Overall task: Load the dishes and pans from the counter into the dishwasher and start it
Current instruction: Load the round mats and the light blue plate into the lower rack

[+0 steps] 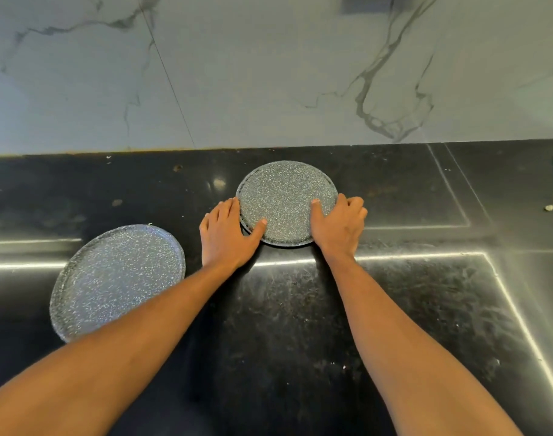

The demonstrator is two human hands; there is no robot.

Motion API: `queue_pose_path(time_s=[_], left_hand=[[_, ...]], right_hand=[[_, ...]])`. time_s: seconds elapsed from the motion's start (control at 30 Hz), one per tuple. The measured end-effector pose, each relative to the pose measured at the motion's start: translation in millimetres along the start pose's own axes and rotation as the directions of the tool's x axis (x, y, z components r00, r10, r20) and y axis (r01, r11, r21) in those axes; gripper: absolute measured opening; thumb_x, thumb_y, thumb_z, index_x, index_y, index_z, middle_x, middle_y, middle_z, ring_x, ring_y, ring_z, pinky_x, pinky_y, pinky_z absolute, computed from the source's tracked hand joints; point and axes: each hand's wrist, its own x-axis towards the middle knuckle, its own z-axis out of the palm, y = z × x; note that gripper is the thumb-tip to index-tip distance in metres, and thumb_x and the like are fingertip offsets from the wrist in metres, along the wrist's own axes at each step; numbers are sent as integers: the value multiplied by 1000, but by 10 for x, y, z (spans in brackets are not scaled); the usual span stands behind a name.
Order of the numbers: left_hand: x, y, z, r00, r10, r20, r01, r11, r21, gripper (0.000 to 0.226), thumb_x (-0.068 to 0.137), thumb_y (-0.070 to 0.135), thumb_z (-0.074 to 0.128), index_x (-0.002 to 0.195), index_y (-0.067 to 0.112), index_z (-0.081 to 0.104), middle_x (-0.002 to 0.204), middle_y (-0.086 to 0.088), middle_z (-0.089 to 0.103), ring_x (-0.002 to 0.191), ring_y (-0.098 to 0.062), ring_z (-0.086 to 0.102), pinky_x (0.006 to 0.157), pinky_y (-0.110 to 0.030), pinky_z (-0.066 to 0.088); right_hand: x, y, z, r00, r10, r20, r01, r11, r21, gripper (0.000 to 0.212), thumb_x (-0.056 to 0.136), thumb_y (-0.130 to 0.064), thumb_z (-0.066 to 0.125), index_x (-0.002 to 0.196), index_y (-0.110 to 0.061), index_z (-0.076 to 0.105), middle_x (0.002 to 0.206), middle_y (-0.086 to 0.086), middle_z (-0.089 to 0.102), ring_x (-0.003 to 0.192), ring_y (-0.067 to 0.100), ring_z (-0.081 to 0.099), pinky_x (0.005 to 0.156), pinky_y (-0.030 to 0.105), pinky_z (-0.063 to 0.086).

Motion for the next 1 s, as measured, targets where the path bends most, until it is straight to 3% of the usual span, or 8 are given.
queue_pose_path(time_s=[0.27, 0.43, 0.53, 0.67, 0.73, 0.83, 0.9, 1.0], left_hand=[[-29, -5, -22, 999, 4, 34, -2, 998, -58, 88, 88, 77, 33, 153, 19, 27, 159, 1, 28, 149, -19, 17, 122, -46, 13], [-37, -6, -58, 998, 30, 60, -23, 994, -108, 86, 88, 75, 31, 153, 20, 28, 160, 2, 27, 150, -19, 15, 121, -47, 9], [-79, -16, -137, 994, 41, 106, -19, 980, -200, 81, 89, 74, 28, 151, 21, 35, 158, 3, 32, 149, -19, 16, 121, -48, 8], [-69, -62, -197, 988, 63, 143, -6, 929, -371, 68, 93, 69, 28, 143, 27, 47, 143, -1, 52, 141, -21, 35, 119, -48, 8], [-107, -34, -352, 952, 67, 300, 131, 794, -593, 62, 92, 67, 27, 124, 29, 64, 131, -2, 63, 130, -23, 50, 119, -47, 18], [-335, 58, -665, 837, 237, 493, 409, 327, -852, 70, 96, 67, 20, 114, 22, 71, 114, -4, 72, 112, -25, 63, 106, -41, 44], [-503, 146, -769, 792, 318, 522, 455, 264, -851, 81, 96, 70, 10, 122, 20, 68, 119, -4, 71, 116, -26, 61, 107, -40, 42], [-894, 336, -773, 701, 382, 602, 575, 197, -794, 85, 90, 78, 8, 120, 26, 69, 129, 5, 65, 126, -18, 52, 112, -42, 27]], right_hand=[[133, -91, -157, 955, 237, 177, -273, 936, 222, 57, 77, -54, 74, 123, -25, 57, 118, -4, 57, 111, 17, 52, 97, 39, 46], [65, -110, -549, 854, 254, 454, -512, 568, 645, 30, 90, -3, 68, 118, -11, 66, 100, 1, 72, 89, 12, 68, 70, 20, 55], [-229, -142, -702, 812, 271, 516, -583, 386, 715, 21, 87, 0, 70, 102, -14, 71, 92, 2, 74, 85, 16, 68, 71, 26, 54], [-732, -94, -880, 839, 286, 463, -536, 284, 795, 17, 83, -3, 74, 96, -14, 74, 87, 5, 73, 87, 26, 60, 75, 36, 46], [-1033, -42, -1052, 864, 272, 424, -490, 256, 833, 19, 84, 0, 72, 98, -13, 72, 89, 4, 73, 84, 22, 65, 76, 34, 51], [-1424, 59, -1318, 900, 219, 378, -426, 247, 871, 22, 87, 4, 68, 103, -12, 70, 95, 3, 73, 87, 17, 68, 81, 31, 54], [-1653, 181, -1493, 914, 226, 337, -390, 257, 884, 23, 87, 6, 66, 101, -13, 68, 95, 1, 73, 91, 18, 67, 84, 30, 52], [-2100, 386, -1826, 925, 293, 242, -339, 346, 875, 33, 83, 11, 60, 90, -20, 67, 79, -8, 68, 76, 12, 56, 69, 23, 41]])
